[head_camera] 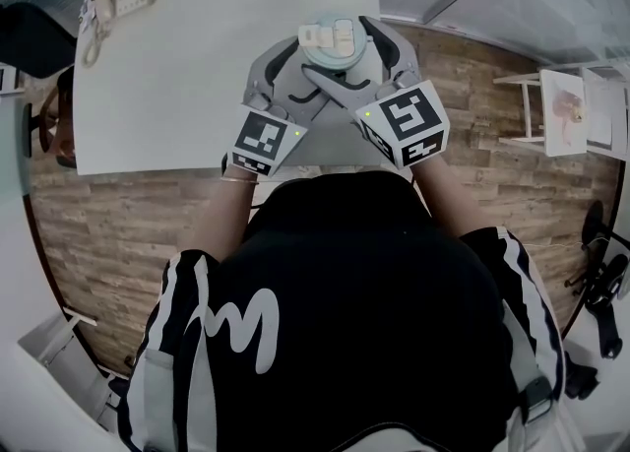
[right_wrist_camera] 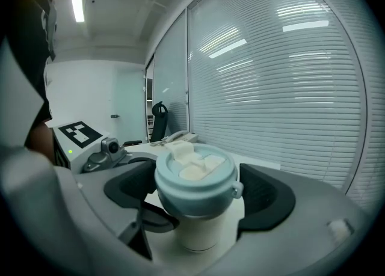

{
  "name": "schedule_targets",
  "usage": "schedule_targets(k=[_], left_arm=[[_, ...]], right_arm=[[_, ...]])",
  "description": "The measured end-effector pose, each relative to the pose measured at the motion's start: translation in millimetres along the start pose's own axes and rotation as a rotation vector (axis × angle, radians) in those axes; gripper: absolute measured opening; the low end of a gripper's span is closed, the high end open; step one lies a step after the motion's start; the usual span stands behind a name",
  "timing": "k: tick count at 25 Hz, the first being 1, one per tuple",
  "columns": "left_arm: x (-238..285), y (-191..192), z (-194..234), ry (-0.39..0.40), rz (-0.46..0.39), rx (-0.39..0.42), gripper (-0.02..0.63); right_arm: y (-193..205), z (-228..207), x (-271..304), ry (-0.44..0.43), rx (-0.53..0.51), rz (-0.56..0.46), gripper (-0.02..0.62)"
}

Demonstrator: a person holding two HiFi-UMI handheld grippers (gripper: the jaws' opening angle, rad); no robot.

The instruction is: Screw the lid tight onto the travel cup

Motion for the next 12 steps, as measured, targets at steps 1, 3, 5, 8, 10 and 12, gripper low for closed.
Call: schedule_targets(k=[1, 3, 5, 8, 10, 12], left_arm=[[-2, -1, 1, 0.001, -0.002, 0.0, 0.342], [-7, -2, 3, 0.008, -0.009, -0.011, 0.342], [-13, -5, 6, 0.007, -0.024, -0.021, 0.342], [-24, -8, 12, -0.006, -0.046, -0.037, 0.342], [-30, -11, 17, -0.011, -0.06, -0.043, 0.342], [-36, -14, 20, -0.009, -0.071, -0.039, 0.342]], right_arm=[[-1, 0, -1, -0.002, -0.002, -0.004, 0.442], [-4, 2, -4, -0.005, -0.009, -0.016, 0.442], [-7, 4, -7, -0.007, -0.008, -0.031, 0.442], [-10, 5, -12, -0.007, 0.018, -0.054, 0.445], [-12, 7, -17, -0.005, 0.025, -0.075, 0.445], [-15, 9, -22, 0.005, 0.018, -0.095, 0.445]])
Point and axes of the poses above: the fingertips, and each gripper's own axes: x forward along the fingers, z to its left, y out of its underside, the point moved 8 cm from there along -x, backward along the fingers, and after that the axes turned 15 degrees about x, right-handed, at the moved point
